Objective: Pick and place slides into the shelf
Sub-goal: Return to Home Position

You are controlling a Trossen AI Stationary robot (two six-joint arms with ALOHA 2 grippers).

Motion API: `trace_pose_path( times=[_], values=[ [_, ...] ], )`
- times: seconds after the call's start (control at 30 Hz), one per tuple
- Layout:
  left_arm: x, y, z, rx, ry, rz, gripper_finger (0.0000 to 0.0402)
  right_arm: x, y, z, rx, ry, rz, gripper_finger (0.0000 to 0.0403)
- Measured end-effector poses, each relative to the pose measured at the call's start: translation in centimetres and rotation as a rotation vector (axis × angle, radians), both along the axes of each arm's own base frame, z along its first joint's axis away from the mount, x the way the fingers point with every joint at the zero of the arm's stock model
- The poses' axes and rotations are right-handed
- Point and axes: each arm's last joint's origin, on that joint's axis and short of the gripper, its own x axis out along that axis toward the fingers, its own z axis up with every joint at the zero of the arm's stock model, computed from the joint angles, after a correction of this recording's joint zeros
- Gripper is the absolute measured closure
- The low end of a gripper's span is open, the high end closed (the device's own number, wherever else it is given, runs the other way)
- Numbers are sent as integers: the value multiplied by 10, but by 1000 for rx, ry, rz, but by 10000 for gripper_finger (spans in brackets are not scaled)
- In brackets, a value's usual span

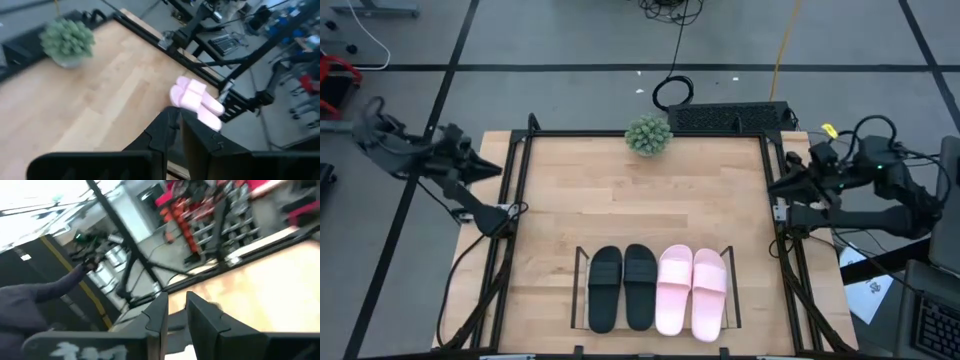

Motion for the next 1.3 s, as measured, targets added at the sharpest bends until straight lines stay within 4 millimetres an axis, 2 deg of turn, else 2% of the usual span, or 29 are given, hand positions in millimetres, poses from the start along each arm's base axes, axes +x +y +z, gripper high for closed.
trace_pose_path(
  times=[0.1,0.17,0.27,0.37,0.53,0.67,0.83,0.93,1.03,1.17,1.3],
  values=[
    [5,-5,-23,-46,-38,-37,355,-1,-1,-4,-48,-31,-28,347],
    [7,-8,-35,-65,-78,-71,355,6,0,-15,-88,-56,29,346],
    [10,-10,-53,-79,-117,-93,355,23,-1,-46,-58,-49,112,347],
    [12,-12,-70,-83,-147,-101,355,36,-4,-81,-20,-61,109,346],
    [12,-12,-92,-69,-202,-120,355,37,-4,-119,5,-165,119,346],
    [8,-9,-109,-35,-260,-129,355,25,-4,-133,39,-223,110,346],
    [-2,0,-121,-43,-344,-123,355,6,-3,-139,38,-288,68,346],
    [-6,4,-129,-34,-367,-87,355,9,-4,-144,94,-223,66,346],
    [0,0,-136,-21,-354,-80,355,15,-6,-145,99,-201,64,346],
    [9,-8,-147,-26,-332,-109,355,22,-10,-151,52,-248,46,346],
    [19,-16,-156,-1,-348,-106,355,32,-14,-177,81,-277,43,346]
  ],
)
